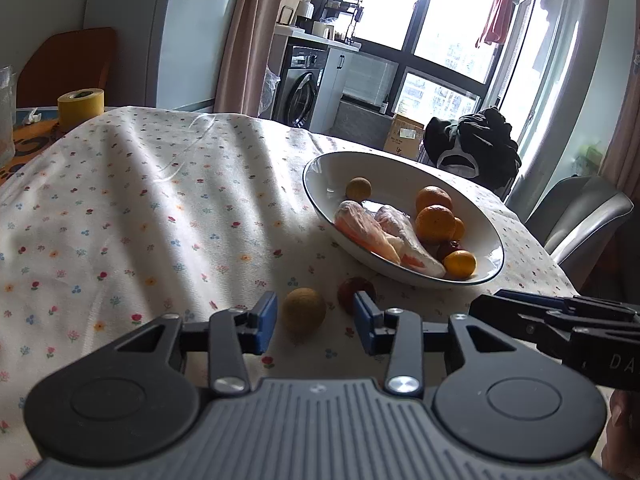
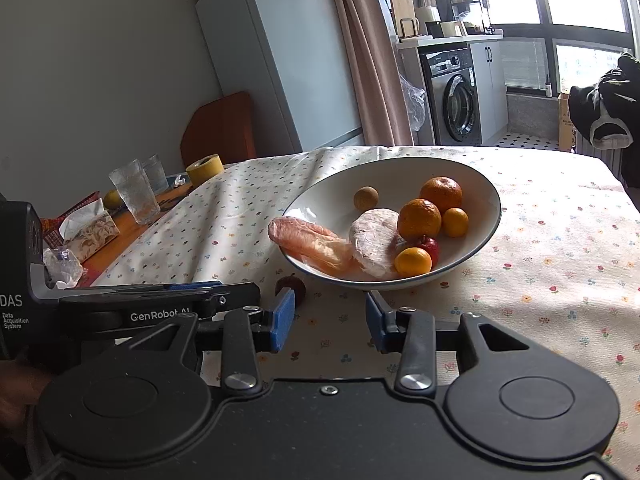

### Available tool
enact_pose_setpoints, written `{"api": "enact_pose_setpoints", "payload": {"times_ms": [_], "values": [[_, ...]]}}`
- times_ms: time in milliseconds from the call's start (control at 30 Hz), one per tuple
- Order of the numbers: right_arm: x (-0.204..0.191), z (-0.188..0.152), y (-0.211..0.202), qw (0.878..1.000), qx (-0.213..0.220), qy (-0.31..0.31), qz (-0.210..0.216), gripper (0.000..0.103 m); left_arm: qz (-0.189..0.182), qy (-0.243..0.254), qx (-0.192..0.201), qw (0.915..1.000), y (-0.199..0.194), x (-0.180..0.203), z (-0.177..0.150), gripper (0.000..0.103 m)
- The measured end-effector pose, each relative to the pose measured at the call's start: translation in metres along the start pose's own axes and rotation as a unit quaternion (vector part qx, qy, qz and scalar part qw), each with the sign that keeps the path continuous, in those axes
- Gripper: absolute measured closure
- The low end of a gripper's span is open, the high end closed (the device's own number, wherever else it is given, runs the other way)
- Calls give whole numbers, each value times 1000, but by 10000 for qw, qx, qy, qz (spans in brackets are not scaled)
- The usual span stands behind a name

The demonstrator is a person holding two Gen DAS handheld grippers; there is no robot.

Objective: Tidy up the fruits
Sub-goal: 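Withdraw both grippers and lower the left onto another brown kiwi, then lift the brown kiwi with the left while the right grasps the red plum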

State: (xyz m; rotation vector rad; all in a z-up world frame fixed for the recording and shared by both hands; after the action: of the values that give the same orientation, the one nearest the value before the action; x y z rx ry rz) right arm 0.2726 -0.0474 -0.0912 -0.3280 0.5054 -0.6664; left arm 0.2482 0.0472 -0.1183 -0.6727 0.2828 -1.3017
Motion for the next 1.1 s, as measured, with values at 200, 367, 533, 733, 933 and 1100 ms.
{"api": "enact_pose_setpoints", "payload": {"times_ms": [200, 367, 533, 733, 933, 1100], "values": [[-4, -1, 5, 10000, -62, -17, 57, 61, 44, -84, -9, 10000, 2, -5, -1, 82], [-13, -2, 18, 9997, -165, -88, 130, 60, 20, -193, 52, 9998, -5, -12, 1, 82], [-22, -3, 30, 9994, -254, -133, 182, 60, 7, -303, 100, 9995, -13, -22, 2, 82], [-29, -3, 43, 9991, -359, -149, 163, 61, 8, -469, 147, 9988, -20, -34, 3, 82], [-33, -3, 55, 9989, -434, -148, 111, 60, 20, -577, 173, 9982, -25, -43, 2, 82], [-33, -3, 65, 9987, -493, -133, -21, 57, 18, -676, 236, 9974, -31, -53, 1, 82]]}}
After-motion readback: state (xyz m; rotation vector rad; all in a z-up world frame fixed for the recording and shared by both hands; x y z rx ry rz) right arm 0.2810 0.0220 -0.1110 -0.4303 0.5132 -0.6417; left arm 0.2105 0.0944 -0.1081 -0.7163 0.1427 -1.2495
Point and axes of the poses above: each gripper's, at about its wrist camera, not at the fingertips, and y roughly the way its jaws point, x to its right, z to its top, the point moved 8 cm from there along y, roughly the way its jaws point, and after that the axes turned 5 degrees about z, right-handed, at the moved point
